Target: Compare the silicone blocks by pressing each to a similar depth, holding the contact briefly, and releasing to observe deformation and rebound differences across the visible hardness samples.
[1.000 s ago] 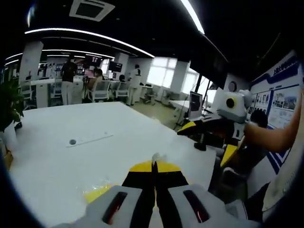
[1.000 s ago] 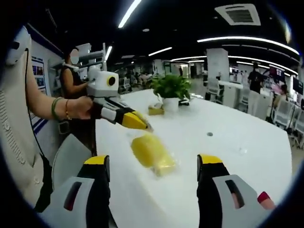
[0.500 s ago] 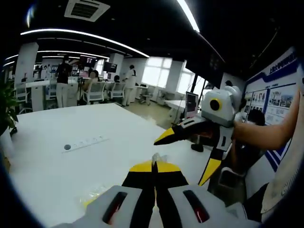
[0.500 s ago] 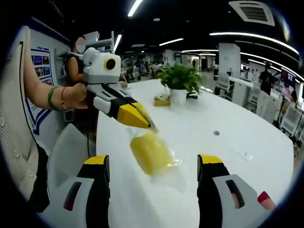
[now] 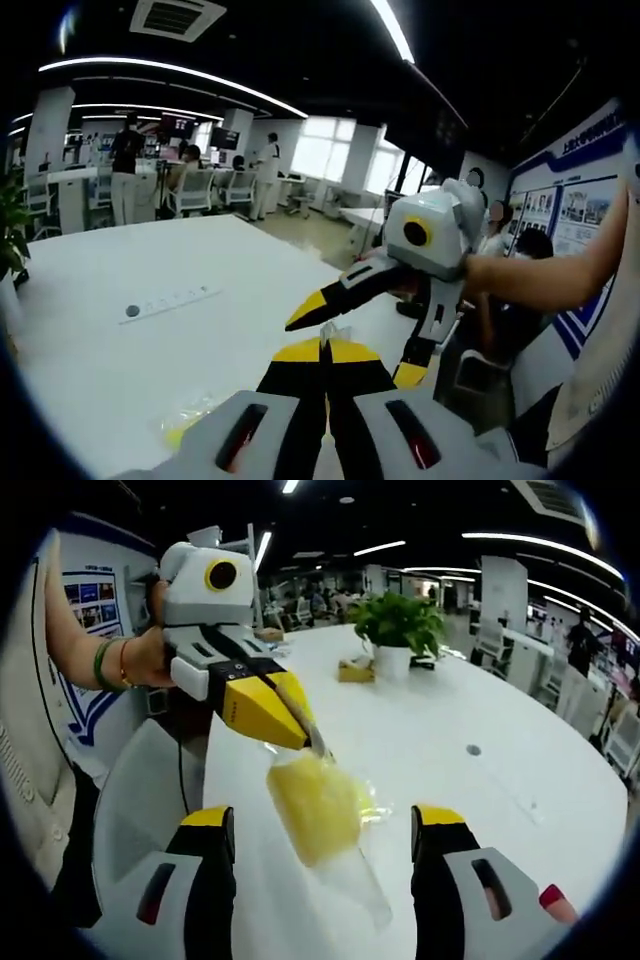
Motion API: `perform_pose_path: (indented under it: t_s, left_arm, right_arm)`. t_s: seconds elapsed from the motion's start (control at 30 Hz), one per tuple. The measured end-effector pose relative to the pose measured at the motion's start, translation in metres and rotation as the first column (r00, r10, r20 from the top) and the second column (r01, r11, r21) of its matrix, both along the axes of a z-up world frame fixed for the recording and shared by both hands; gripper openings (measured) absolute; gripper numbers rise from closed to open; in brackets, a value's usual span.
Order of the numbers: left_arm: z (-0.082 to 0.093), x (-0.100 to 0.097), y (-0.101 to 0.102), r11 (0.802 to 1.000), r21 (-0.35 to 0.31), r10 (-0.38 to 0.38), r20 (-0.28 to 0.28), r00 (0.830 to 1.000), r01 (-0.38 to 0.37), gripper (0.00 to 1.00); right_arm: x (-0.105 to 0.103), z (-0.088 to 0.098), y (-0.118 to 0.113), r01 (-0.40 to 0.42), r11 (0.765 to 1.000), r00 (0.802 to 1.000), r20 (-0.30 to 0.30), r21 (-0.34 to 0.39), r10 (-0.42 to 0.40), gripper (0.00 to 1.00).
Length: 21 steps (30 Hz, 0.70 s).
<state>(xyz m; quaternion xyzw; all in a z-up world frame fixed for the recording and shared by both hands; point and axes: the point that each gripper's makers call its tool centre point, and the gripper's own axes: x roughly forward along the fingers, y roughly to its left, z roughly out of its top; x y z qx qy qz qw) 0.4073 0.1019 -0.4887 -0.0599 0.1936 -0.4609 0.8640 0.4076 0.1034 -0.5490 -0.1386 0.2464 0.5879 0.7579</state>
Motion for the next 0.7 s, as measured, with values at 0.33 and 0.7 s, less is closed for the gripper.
perform_pose_path:
  t_s: [0.33, 0.7]
  left_arm:
    - [0.003, -0.002, -0.009, 0.999, 0.002, -0.036, 0.005, 0.999, 0.036, 0.00]
    - [0.002, -0.005, -0.015, 0.998, 0.003, -0.067, 0.005, 0.998, 0.067, 0.00]
  right_arm:
    - [-0.003, -0.013, 0.011, -0.051, 0.999, 0.998, -0.038, -0.006, 0.051, 0.54]
    - [-0.006, -0.023, 0.014, -0.088, 0.996, 0.993, -0.085, -0.008, 0.087, 0.32]
